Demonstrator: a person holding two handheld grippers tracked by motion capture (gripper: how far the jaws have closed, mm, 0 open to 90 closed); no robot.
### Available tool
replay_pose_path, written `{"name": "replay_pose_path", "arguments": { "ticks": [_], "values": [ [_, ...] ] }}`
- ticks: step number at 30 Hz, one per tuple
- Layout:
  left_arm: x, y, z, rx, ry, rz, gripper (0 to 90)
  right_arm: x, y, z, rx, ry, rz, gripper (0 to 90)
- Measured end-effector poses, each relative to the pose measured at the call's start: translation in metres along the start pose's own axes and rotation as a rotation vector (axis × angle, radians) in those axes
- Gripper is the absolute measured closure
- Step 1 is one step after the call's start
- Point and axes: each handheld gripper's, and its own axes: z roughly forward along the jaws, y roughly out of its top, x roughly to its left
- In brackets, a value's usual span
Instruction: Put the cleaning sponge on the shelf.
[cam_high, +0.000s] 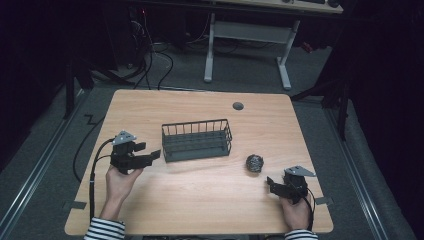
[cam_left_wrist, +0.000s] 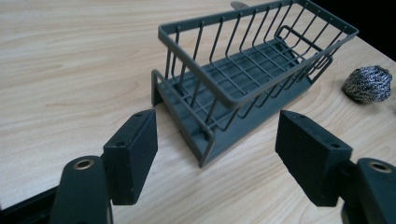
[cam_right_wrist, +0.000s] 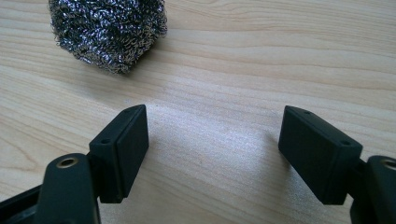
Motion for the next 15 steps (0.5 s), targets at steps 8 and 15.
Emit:
{"name": "replay_pose_path", "arguments": {
  "ticks": [8,15],
  "values": [
    [-0.007,0.018,0.011,-0.006,-0.001,0.013,31.5,0.000,0.000,0.000,0.000,0.000,0.000,24.4],
    [-0.005,0.032,0.026,-0.009,0.023,-0.010,34.3,0.000,0.000,0.000,0.000,0.000,0.000,24.4]
  ]
}}
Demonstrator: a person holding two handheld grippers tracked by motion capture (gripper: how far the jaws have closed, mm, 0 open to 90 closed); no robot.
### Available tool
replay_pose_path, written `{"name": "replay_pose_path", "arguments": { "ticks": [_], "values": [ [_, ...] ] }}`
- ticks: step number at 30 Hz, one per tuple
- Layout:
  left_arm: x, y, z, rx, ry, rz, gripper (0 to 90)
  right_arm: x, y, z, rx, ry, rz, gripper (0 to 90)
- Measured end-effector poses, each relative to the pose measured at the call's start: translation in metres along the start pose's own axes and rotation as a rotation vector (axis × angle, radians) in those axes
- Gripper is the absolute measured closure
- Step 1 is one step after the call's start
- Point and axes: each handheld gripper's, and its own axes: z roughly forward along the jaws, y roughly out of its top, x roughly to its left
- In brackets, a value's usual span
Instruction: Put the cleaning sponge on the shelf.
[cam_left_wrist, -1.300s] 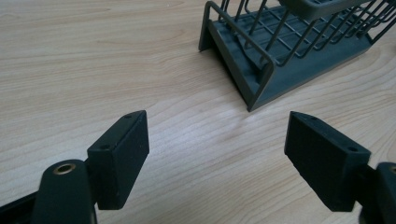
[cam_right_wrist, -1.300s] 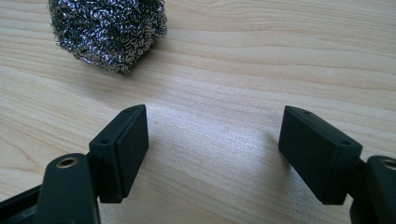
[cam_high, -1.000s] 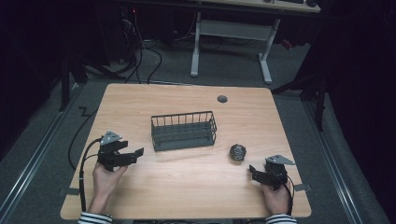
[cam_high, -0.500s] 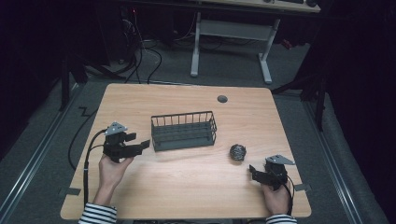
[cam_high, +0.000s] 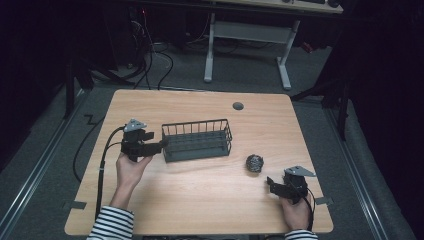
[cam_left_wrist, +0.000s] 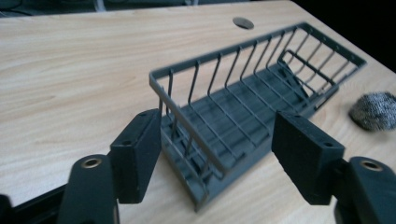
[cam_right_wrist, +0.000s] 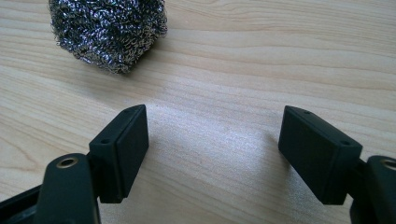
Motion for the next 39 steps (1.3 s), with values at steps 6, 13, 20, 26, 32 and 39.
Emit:
{"name": "replay_pose_path", "arguments": {
  "ticks": [6,13,20,26,32,39],
  "values": [
    [0.001,0.002,0.016,0.040,0.046,-0.001,36.9,0.000,0.000,0.000,0.000,0.000,0.000,24.4],
    [0.005,-0.002,0.028,0.081,0.051,-0.006,43.7,0.000,0.000,0.000,0.000,0.001,0.000,24.4],
    [0.005,-0.004,0.028,0.078,0.041,0.006,57.0,0.000,0.000,0.000,0.000,0.001,-0.002,24.4],
    [0.004,-0.006,0.025,0.076,0.034,0.015,62.6,0.000,0.000,0.000,-0.001,0.001,-0.004,24.4],
    [0.000,-0.007,0.020,0.077,0.038,0.035,64.8,0.000,0.000,0.000,-0.001,0.002,-0.006,24.4],
    [-0.003,-0.007,0.018,0.093,0.025,0.040,67.0,0.000,0.000,0.000,-0.001,0.002,-0.006,24.4]
  ]
}}
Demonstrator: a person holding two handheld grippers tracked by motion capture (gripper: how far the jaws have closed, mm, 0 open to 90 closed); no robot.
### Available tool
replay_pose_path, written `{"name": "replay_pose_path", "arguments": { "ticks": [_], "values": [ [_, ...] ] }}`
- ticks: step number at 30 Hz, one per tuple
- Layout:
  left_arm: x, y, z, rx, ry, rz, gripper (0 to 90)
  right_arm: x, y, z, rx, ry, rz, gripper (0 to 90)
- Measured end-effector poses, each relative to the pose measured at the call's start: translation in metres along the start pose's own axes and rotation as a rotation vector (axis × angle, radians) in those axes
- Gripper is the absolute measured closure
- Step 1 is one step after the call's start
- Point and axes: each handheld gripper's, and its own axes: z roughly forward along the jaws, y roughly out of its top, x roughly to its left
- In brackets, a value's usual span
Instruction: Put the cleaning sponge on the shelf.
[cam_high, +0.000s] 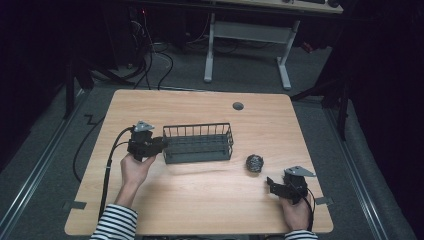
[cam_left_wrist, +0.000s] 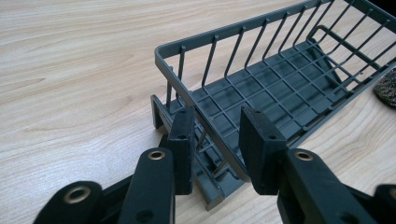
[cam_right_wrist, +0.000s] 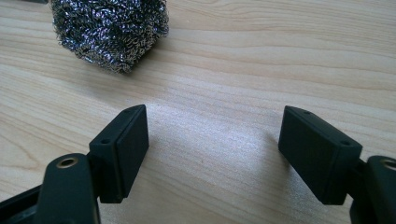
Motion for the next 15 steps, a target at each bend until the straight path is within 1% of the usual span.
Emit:
{"name": "replay_pose_path", "arguments": {
  "ticks": [3,6,9,12,15],
  "values": [
    [-0.003,-0.001,-0.001,0.007,0.003,0.009,66.9,0.000,0.000,0.000,0.000,0.000,-0.001,24.4],
    [-0.005,-0.004,-0.004,0.004,-0.019,0.004,66.6,0.000,0.000,0.000,0.000,0.000,-0.001,24.4],
    [-0.007,-0.007,-0.006,0.003,-0.028,0.002,66.6,0.000,0.000,0.000,0.001,0.001,-0.001,24.4],
    [-0.011,-0.010,-0.009,0.002,-0.034,0.007,66.5,0.000,0.000,0.000,0.001,0.001,-0.001,24.4],
    [-0.018,-0.015,-0.013,0.005,-0.041,0.020,66.1,0.000,0.000,0.000,0.000,0.000,-0.001,24.4]
  ]
}}
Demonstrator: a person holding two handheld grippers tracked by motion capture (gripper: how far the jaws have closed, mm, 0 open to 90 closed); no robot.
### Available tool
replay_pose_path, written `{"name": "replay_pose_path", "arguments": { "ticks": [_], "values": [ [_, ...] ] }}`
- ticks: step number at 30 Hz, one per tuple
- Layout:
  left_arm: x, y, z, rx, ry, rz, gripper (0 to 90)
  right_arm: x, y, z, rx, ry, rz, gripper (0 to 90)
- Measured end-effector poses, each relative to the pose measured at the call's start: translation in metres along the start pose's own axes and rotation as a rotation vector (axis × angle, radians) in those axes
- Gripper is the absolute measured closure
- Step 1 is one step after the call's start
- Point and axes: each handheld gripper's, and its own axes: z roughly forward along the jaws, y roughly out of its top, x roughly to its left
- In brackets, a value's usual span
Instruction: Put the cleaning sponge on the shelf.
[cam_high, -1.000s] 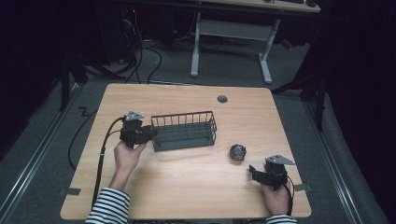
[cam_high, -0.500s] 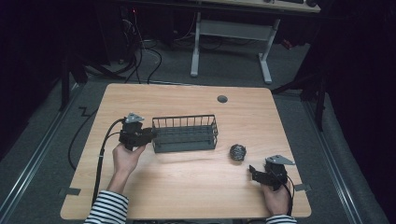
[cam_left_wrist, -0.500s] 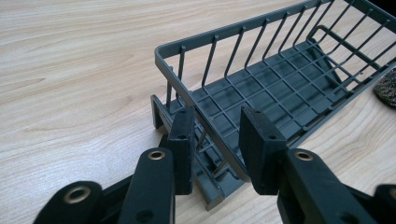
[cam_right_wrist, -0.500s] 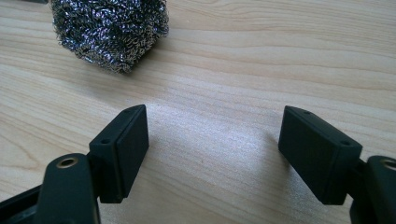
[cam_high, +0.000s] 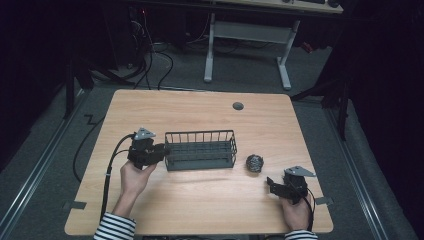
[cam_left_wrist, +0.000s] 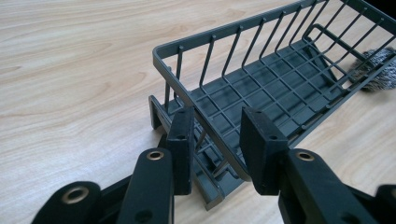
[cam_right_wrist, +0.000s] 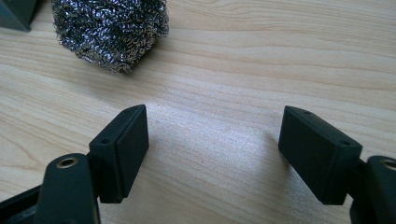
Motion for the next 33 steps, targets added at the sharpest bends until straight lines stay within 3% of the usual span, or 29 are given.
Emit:
{"name": "replay_pose_path", "arguments": {
  "ticks": [11,15,16,24,33],
  "values": [
    [-0.017,-0.010,-0.008,-0.011,-0.018,0.017,64.0,0.000,0.000,0.000,0.000,0.000,0.000,24.4],
    [-0.019,-0.009,-0.010,-0.042,-0.008,0.054,48.3,0.000,0.000,0.000,0.000,0.000,0.000,24.4],
    [-0.017,-0.008,-0.013,-0.060,-0.017,0.035,46.0,0.000,0.000,0.000,0.000,0.000,0.000,24.4],
    [-0.009,-0.008,-0.029,-0.103,-0.011,0.037,40.0,0.000,0.000,0.000,0.000,0.000,0.001,24.4],
    [0.016,-0.023,-0.052,-0.140,0.004,0.002,36.9,0.000,0.000,0.000,0.000,0.000,0.000,24.4]
  ]
}}
